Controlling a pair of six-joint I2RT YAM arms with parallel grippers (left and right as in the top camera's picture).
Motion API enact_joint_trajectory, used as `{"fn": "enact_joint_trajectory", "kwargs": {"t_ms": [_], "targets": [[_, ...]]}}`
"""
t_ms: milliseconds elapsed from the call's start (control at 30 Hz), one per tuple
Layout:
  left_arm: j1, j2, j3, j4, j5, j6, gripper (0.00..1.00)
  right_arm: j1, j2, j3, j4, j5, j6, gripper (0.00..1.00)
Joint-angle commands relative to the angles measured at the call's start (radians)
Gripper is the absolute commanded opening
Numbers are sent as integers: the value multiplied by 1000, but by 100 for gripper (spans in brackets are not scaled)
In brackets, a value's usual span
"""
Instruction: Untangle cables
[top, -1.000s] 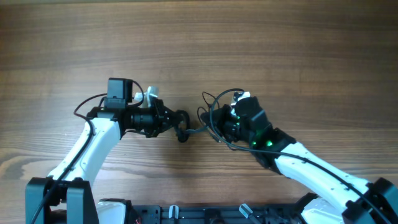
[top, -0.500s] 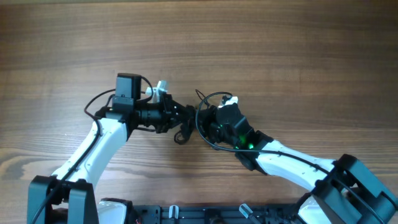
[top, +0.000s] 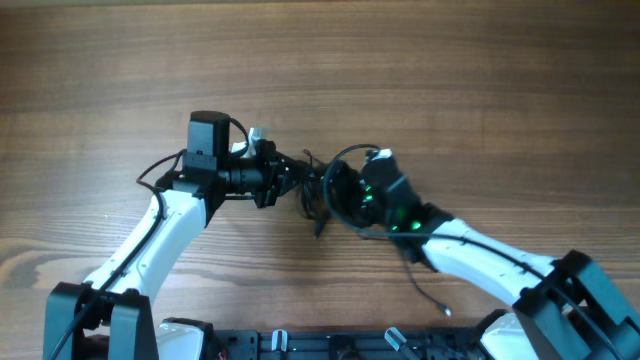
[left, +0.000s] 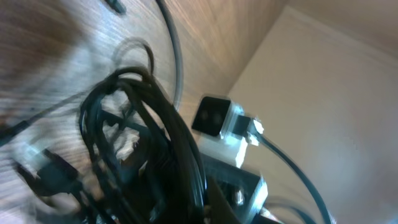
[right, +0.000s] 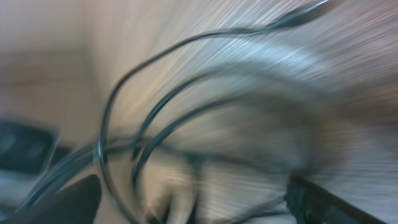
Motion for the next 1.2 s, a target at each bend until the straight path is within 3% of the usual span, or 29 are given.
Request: {"fn": "enact_joint_trajectory", "kwargs": {"t_ms": [0, 167, 333, 433, 600, 767, 933, 1067, 1167], "targets": [[22, -18, 16, 0, 69, -48, 4, -113, -81, -7, -116, -64, -169, 100], [61, -17, 16, 0, 61, -129, 4, -167, -210, -7, -284, -79, -233, 100], [80, -17, 16, 0, 37, -356, 4, -123, -235, -8, -315, -159, -217, 100], [80, -17, 16, 7, 38, -496, 4, -70, -216, -8, -347, -128, -117, 100], [80, -17, 16, 96, 42, -511, 4, 34, -145, -8, -354, -46, 111, 93], [80, -18, 16, 120, 50, -578, 4, 131, -35, -8, -270, 2, 185, 90], [79, -18, 16, 190, 190, -593, 4, 139, 49, -8, -228, 101, 333, 90], [80, -18, 16, 291, 279, -596, 4, 130, 50, -8, -178, 150, 343, 90], [107, -18, 16, 481, 341, -647, 4, 114, 50, -8, -182, 157, 226, 89]]}}
